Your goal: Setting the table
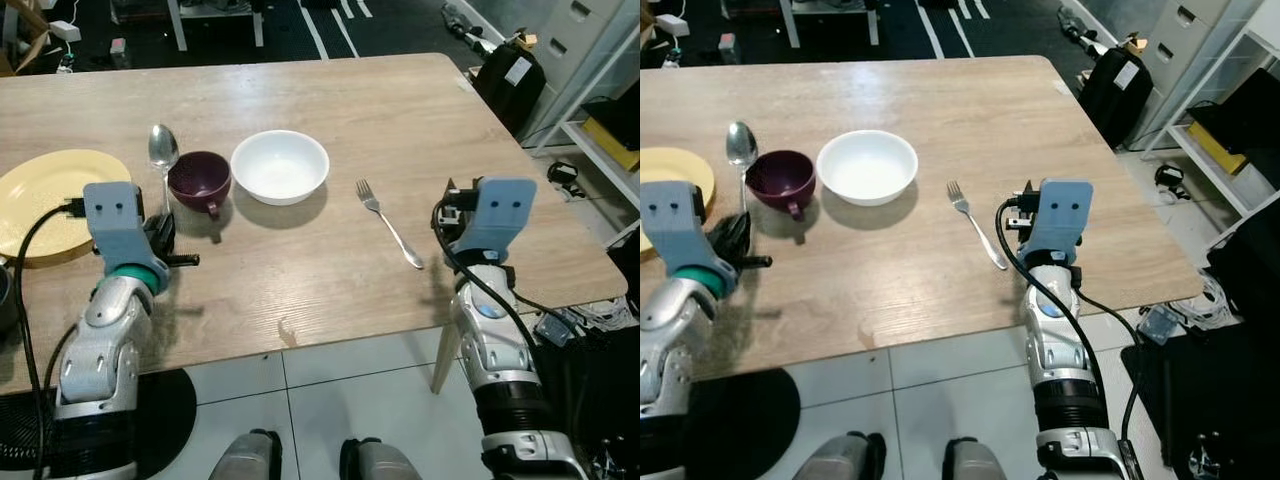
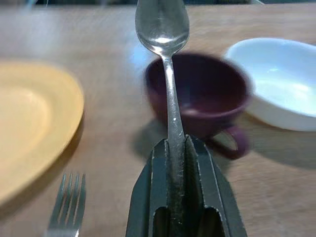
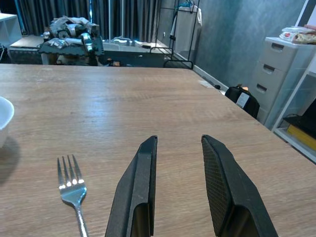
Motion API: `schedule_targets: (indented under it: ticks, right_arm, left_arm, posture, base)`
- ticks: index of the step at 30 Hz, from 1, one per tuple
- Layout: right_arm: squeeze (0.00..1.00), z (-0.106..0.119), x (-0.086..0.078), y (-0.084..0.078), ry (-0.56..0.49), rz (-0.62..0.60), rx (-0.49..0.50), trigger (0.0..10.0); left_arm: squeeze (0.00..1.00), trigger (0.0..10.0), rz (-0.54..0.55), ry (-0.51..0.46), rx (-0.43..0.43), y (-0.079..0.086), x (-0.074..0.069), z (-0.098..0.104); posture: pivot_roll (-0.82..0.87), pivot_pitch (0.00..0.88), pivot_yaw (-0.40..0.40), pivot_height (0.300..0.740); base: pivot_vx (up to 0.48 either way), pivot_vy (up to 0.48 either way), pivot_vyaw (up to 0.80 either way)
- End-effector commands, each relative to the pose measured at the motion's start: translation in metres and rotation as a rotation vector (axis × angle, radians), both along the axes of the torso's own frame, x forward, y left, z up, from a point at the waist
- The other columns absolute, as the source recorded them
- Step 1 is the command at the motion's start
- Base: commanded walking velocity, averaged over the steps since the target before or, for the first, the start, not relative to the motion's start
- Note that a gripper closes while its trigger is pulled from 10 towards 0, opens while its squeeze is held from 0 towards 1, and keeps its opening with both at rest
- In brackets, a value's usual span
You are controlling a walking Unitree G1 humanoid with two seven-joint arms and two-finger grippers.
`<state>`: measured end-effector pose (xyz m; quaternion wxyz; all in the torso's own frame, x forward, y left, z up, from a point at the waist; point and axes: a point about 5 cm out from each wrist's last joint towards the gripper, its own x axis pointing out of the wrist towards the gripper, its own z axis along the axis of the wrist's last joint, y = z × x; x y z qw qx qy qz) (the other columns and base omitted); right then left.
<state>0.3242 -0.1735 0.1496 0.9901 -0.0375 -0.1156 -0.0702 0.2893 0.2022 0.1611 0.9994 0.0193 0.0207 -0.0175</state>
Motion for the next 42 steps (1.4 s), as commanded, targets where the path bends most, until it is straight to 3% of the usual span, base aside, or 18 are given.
schedule_targets:
  ticks: [1,4,7,10,12,14,20,23,26,28,31,32,33,34,42]
  right_arm:
    - [0.0,-0.006,-0.002,-0.001,0.021,-0.006,0.008,10.0]
    - [0.0,-0.008,-0.004,0.0,0.027,-0.006,0.011,10.0]
    - [0.0,-0.009,-0.004,0.0,0.028,-0.005,0.012,10.0]
    - [0.0,-0.01,-0.004,0.003,0.035,0.007,0.012,10.0]
    - [0.0,-0.01,-0.004,0.003,0.035,0.007,0.012,10.0]
    - [0.0,-0.011,-0.003,0.005,0.038,0.017,0.011,10.0]
    - [0.0,-0.011,-0.003,0.006,0.039,0.023,0.01,10.0]
    - [0.0,-0.012,-0.003,0.007,0.043,0.029,0.009,10.0]
    - [0.0,-0.012,-0.003,0.007,0.043,0.029,0.009,10.0]
    - [0.0,-0.011,-0.002,0.008,0.042,0.034,0.008,10.0]
    - [0.0,-0.011,-0.002,0.009,0.041,0.034,0.008,10.0]
    - [0.0,-0.01,-0.002,0.008,0.041,0.034,0.007,10.0]
    - [0.0,-0.01,-0.002,0.008,0.041,0.034,0.007,10.0]
    - [0.0,-0.01,-0.002,0.008,0.04,0.035,0.004,10.0]
    - [0.0,-0.008,-0.003,0.005,0.035,0.033,-0.002,10.0]
  left_arm:
    - [0.0,10.0,-0.052,-0.003,0.025,-0.009,-0.002,-0.001]
    - [0.0,10.0,-0.17,-0.033,0.123,-0.021,-0.018,0.004]
    - [0.0,10.0,-0.192,-0.033,0.13,-0.022,-0.022,0.004]
    - [0.0,10.0,-0.334,0.063,0.072,-0.024,-0.043,-0.003]
    - [0.0,10.0,-0.334,0.063,0.072,-0.024,-0.043,-0.003]
    - [0.0,10.0,-0.417,0.128,0.028,-0.023,-0.057,-0.006]
    - [0.0,10.0,-0.488,0.183,0.003,-0.02,-0.068,-0.007]
    - [0.0,10.0,-0.548,0.264,-0.059,-0.01,-0.079,-0.01]
    - [0.0,10.0,-0.548,0.264,-0.059,-0.01,-0.079,-0.01]
    - [0.0,10.0,-0.484,0.328,-0.164,-0.001,-0.069,-0.017]
    - [0.0,10.0,-0.453,0.342,-0.223,-0.001,-0.062,-0.019]
    - [0.0,10.0,-0.422,0.345,-0.265,-0.004,-0.052,-0.021]
    - [0.0,10.0,-0.422,0.345,-0.265,-0.004,-0.052,-0.021]
    - [0.0,10.0,-0.381,0.36,-0.322,-0.009,-0.036,-0.024]
    - [0.0,10.0,-0.4,0.367,-0.374,-0.016,-0.019,-0.022]
  posture:
    - [0.11,0.045,0.036,0.74]
    - [0.11,0.051,0.037,0.74]
    - [0.11,0.051,0.037,0.74]
    - [0.13,0.058,0.033,0.74]
    - [0.13,0.058,0.033,0.74]
    - [0.14,0.062,0.031,0.74]
    - [0.14,0.066,0.03,0.74]
    - [0.15,0.068,0.029,0.74]
    - [0.15,0.068,0.029,0.74]
    - [0.14,0.059,0.03,0.74]
    - [0.14,0.059,0.027,0.74]
    - [0.13,0.058,0.023,0.74]
    - [0.13,0.058,0.023,0.74]
    - [0.13,0.058,0.019,0.74]
    - [0.1,0.054,0.021,0.74]
  base:
    - [0.0,0.0,0.0]
    - [0.0,0.0,0.0]
    - [0.0,0.0,0.0]
    - [0.0,0.0,0.0]
    - [0.0,0.0,0.0]
    - [0.0,0.0,0.0]
    - [0.0,0.0,0.0]
    - [0.0,0.0,0.0]
    - [0.0,0.0,0.0]
    - [0.0,0.0,0.0]
    - [0.0,0.0,0.0]
    - [0.0,0.0,0.0]
    - [0.0,0.0,0.0]
    - [0.0,0.0,0.0]
    - [0.0,0.0,0.0]
